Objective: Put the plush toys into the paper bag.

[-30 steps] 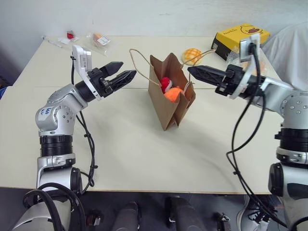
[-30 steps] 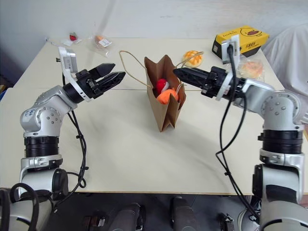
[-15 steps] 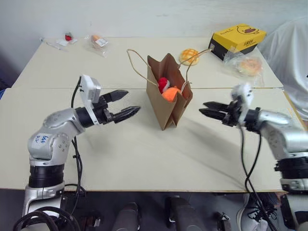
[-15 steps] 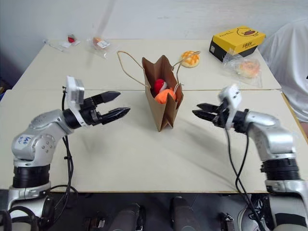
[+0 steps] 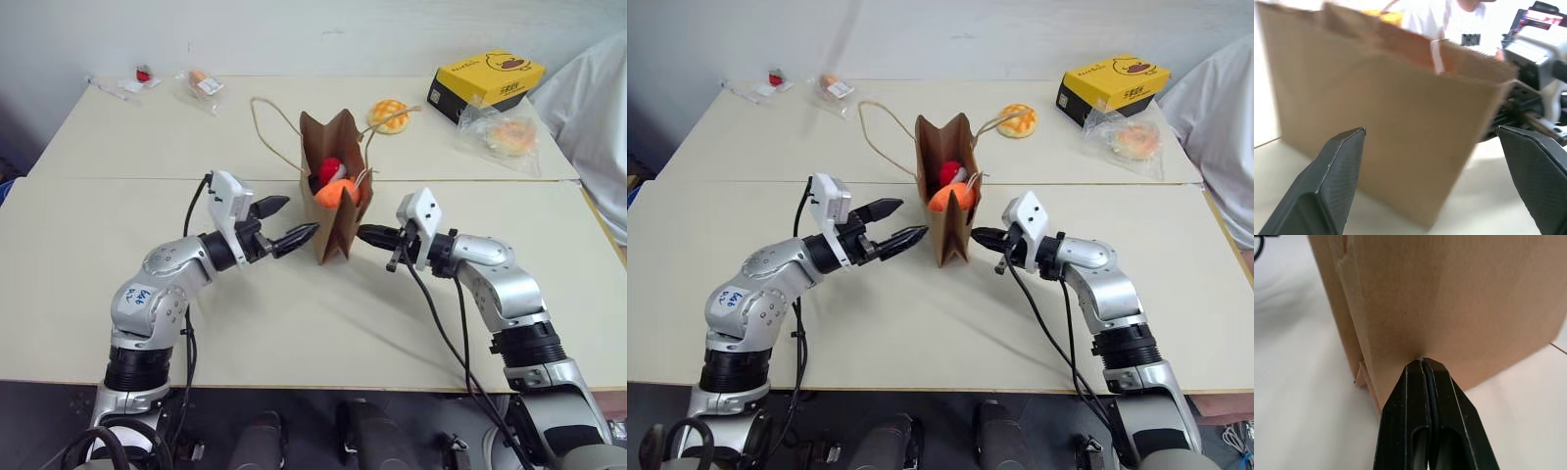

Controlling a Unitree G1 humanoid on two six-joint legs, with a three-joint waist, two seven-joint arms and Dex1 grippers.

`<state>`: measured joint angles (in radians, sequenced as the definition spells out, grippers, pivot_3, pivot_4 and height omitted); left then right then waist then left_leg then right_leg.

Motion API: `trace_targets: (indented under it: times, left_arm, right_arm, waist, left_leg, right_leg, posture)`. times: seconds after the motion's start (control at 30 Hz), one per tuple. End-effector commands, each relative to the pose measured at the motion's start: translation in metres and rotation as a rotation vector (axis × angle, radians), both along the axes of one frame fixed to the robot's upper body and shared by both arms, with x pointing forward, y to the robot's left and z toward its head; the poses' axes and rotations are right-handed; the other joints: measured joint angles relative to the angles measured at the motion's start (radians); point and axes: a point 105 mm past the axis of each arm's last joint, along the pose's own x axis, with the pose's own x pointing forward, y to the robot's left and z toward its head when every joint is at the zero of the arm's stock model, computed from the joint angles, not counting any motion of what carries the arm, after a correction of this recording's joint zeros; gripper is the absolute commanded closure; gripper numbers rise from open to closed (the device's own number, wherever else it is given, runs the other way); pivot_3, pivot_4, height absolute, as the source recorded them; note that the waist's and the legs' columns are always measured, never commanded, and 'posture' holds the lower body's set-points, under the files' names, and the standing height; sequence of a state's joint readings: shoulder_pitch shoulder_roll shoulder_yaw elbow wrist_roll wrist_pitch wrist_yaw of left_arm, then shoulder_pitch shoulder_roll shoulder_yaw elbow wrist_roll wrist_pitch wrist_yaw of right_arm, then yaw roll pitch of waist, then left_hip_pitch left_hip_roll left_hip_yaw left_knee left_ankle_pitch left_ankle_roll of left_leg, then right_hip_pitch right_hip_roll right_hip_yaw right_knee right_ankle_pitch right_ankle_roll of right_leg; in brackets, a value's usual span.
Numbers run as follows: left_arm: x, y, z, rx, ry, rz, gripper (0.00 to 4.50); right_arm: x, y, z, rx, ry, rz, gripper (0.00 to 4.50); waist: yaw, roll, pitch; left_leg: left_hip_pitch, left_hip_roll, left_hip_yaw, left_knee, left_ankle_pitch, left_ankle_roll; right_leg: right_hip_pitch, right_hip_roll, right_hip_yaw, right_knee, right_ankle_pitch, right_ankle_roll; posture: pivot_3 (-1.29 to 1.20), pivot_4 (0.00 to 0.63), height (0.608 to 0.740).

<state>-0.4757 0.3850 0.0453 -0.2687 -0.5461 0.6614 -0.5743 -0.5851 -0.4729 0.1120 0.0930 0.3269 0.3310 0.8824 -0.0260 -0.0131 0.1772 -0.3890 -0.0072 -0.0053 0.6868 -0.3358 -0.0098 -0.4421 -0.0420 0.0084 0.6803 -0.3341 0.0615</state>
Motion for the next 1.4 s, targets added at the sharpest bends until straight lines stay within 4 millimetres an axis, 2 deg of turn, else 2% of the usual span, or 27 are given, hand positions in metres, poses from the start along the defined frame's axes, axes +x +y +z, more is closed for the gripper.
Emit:
trace_targets:
  times: [0.03,0.43,0.7,0.8,1.13,1.2,1.23,1.4]
  left_arm:
    - [-0.007,-0.007,0.01,-0.019,-0.051,-0.007,0.0]
    - [0.001,-0.011,0.001,-0.025,-0.058,0.102,0.0]
    - [0.015,-0.004,-0.008,-0.025,-0.035,0.211,0.0]
    - [0.019,-0.003,-0.011,-0.013,-0.037,0.233,0.61]
    - [0.024,0.006,-0.009,-0.02,-0.039,0.236,3.74]
    - [0.026,0.015,0.001,-0.052,-0.056,0.213,4.32]
    - [0.026,0.018,0.004,-0.062,-0.064,0.202,4.48]
    - [0.013,0.036,0.023,-0.041,-0.115,-0.015,4.48]
  right_arm:
    - [-0.005,0.012,0.017,0.012,-0.048,0.026,4.47]
    - [-0.018,0.054,0.023,0.078,-0.013,0.065,4.47]
    - [-0.02,0.061,0.02,0.088,-0.006,0.069,4.47]
    - [-0.022,0.065,0.02,0.094,-0.007,0.082,4.5]
    - [-0.029,0.063,0.015,0.078,-0.005,0.099,4.5]
    - [-0.031,0.058,0.015,0.071,-0.009,0.096,4.5]
    - [-0.031,0.056,0.015,0.068,-0.01,0.094,4.5]
    - [-0.041,0.028,0.018,0.045,-0.049,0.07,4.5]
  waist:
    - [0.0,0.0,0.0]
    - [-0.001,0.0,0.0]
    - [0.0,0.0,0.0]
    - [-0.001,0.0,0.0]
    - [-0.001,0.0,0.0]
    - [-0.001,0.0,0.0]
    - [-0.001,0.0,0.0]
    - [-0.001,0.0,0.0]
  left_leg:
    - [0.0,0.0,0.0,0.0,0.0,0.0]
    - [0.0,0.0,0.0,0.0,0.0,0.0]
    - [0.0,0.0,0.0,0.0,0.0,0.0]
    - [0.0,0.0,0.0,0.0,0.0,0.0]
    - [0.0,0.0,0.0,0.0,0.0,0.0]
    - [0.0,0.0,0.0,0.0,0.0,0.0]
    - [0.0,0.0,0.0,0.0,0.0,0.0]
    - [0.0,0.0,-0.001,0.0,0.0,0.0]
  right_leg:
    - [0.0,0.0,0.0,0.0,0.0,0.0]
    - [0.0,0.0,0.0,0.0,0.0,0.0]
    - [0.0,0.0,0.0,0.0,0.0,0.0]
    - [0.0,0.0,0.0,0.0,0.0,0.0]
    - [0.0,0.0,0.0,0.0,0.0,0.0]
    - [0.0,0.0,0.0,0.0,0.0,0.0]
    - [0.0,0.0,0.0,0.001,0.0,0.0]
    - [0.0,0.0,-0.001,0.0,0.0,0.0]
  posture:
    - [0.0,0.15,0.74]
    - [0.0,0.15,0.74]
    - [0.0,0.15,0.74]
    - [0.0,0.15,0.74]
    - [0.0,0.15,0.74]
    - [0.0,0.15,0.74]
    - [0.0,0.15,0.74]
    - [0.0,0.15,0.74]
